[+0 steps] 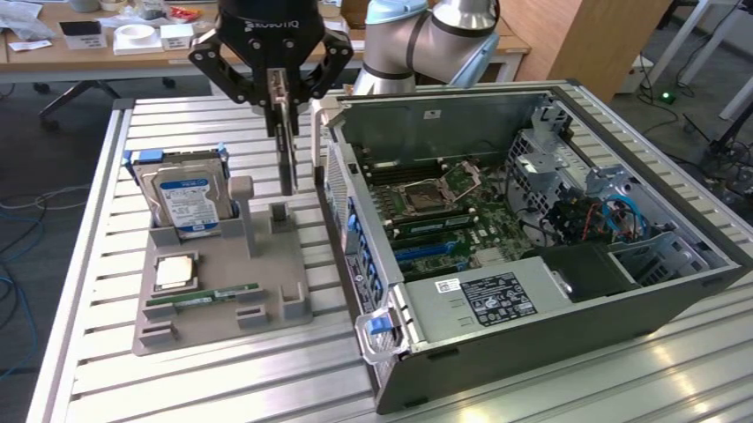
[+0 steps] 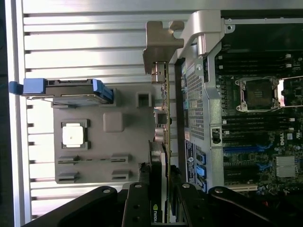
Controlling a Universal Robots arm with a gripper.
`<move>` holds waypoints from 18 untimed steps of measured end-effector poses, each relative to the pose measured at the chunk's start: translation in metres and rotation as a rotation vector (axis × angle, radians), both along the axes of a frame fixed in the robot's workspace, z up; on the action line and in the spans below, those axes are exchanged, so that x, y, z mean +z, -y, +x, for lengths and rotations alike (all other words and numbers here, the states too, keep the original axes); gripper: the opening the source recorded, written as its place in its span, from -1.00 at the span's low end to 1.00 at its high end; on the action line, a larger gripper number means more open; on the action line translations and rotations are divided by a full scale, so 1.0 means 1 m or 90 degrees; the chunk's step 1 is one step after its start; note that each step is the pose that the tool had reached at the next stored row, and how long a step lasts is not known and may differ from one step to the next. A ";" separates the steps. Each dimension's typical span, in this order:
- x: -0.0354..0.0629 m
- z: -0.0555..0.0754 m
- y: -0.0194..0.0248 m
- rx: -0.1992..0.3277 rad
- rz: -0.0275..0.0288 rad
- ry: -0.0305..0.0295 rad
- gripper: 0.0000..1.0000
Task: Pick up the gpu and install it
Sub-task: 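Pick up the gpu and move the gpu toward the slot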
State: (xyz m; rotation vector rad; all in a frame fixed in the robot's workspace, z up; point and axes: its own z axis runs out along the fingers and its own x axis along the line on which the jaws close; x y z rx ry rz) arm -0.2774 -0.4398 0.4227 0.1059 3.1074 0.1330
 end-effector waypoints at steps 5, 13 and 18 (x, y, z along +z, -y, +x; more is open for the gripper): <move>0.0000 0.001 -0.0002 0.000 0.0000 0.0001 -0.47; 0.0000 0.002 -0.0005 0.000 0.0000 0.0001 -0.47; 0.0000 0.002 -0.0005 0.000 0.0000 0.0001 -0.47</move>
